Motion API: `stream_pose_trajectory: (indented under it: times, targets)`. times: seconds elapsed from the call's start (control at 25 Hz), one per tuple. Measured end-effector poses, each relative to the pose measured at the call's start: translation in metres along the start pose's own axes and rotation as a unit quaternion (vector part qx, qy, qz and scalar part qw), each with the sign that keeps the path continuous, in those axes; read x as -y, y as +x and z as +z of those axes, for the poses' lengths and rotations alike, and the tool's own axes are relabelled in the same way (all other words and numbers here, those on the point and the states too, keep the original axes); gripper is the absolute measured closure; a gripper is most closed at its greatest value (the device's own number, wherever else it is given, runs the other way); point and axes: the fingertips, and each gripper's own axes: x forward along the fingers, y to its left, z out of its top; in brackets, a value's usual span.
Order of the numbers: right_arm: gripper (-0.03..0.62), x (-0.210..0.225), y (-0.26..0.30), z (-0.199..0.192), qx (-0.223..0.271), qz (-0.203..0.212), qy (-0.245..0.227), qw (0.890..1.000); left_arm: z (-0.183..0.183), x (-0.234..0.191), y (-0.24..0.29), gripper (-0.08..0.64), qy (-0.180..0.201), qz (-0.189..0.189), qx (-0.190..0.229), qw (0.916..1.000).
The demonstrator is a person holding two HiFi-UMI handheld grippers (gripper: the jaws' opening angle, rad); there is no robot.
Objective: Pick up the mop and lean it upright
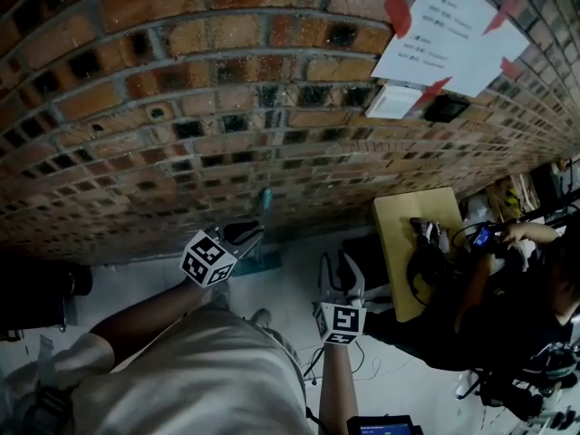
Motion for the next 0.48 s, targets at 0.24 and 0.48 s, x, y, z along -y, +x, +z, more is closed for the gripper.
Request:
stream_pose_trajectory:
  times: [0.24, 0.48]
  targets:
    - [0.457, 0.019, -0.025, -0.017, -0.014, -0.009, -0.002, 1.0, -0.006, 0.015, 0.006, 0.465, 0.002, 0.003, -0.003, 1.0]
    - [0.459, 0.037, -0.049, -0.032, -0.025, -0.015, 0.002, 1.0, -0.013, 0.037, 0.01, 0.465, 0.007, 0.006, -0.008, 0.9999]
